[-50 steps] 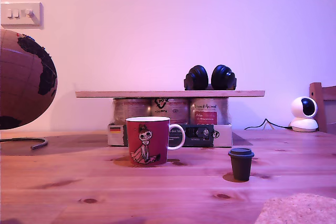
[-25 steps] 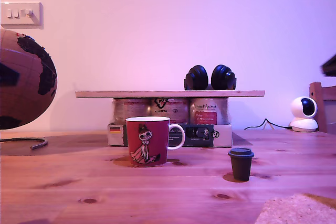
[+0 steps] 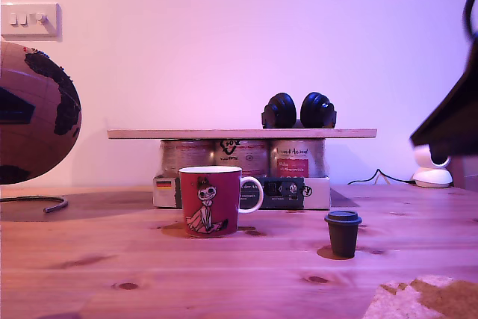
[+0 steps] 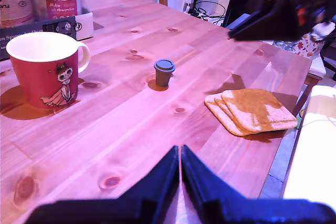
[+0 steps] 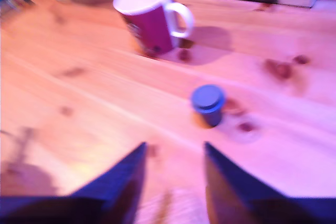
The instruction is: Pick up the grey coffee capsule and place it on the shelf behind you
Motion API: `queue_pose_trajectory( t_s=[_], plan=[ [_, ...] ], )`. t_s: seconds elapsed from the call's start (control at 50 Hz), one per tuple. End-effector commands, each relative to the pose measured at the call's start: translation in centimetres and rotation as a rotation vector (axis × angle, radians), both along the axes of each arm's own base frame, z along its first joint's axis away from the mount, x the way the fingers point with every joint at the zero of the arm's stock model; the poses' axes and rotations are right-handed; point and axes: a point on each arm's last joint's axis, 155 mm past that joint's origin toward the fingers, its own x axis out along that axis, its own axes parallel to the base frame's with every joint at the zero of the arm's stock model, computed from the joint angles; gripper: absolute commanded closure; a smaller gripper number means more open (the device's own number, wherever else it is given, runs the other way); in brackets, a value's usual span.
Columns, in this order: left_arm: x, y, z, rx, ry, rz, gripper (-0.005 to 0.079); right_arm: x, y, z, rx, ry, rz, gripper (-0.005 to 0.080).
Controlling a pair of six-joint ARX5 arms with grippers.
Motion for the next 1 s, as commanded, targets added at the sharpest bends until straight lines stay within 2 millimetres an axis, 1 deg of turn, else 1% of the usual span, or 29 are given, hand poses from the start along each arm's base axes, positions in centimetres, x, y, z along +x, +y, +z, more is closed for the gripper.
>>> queue_pose_trajectory(
  t_s=[0.0,0.1,0.28,0.54,0.74,0.84,0.98],
  plan=[
    [0.0,-0.1,0.0,0.001,-0.006,-0.005,0.0762,0.4,0.3,0.1,-0.034,-0.034,0.018,0.0285],
    [0.0,-0.1,0.0,0.001,-0.006,-0.005,0.0762,1.1,0.5,-0.6,-0.087,-0.057,0.027,0.0275],
    [0.0,-0.1,0.0,0.001,-0.006,-0.004,0.0762,2.1,1.4,-1.5,-0.134,-0.091,0.065,0.0275],
    [0.1,0.0,-0.1,0.005,-0.007,0.005,0.0762,3.8,2.0,-3.0,-0.14,-0.097,0.06,0.0275],
    [0.2,0.1,-0.1,0.006,-0.007,0.008,0.0762,4.6,2.4,-5.2,-0.159,-0.049,0.062,0.0275],
    [0.2,0.1,-0.1,0.006,-0.007,0.009,0.0762,5.4,2.6,-6.0,-0.17,-0.022,0.056,0.0275],
    [0.2,0.1,-0.1,0.006,-0.007,0.008,0.0762,7.1,3.3,-5.9,-0.172,-0.018,0.055,0.0275]
  ],
)
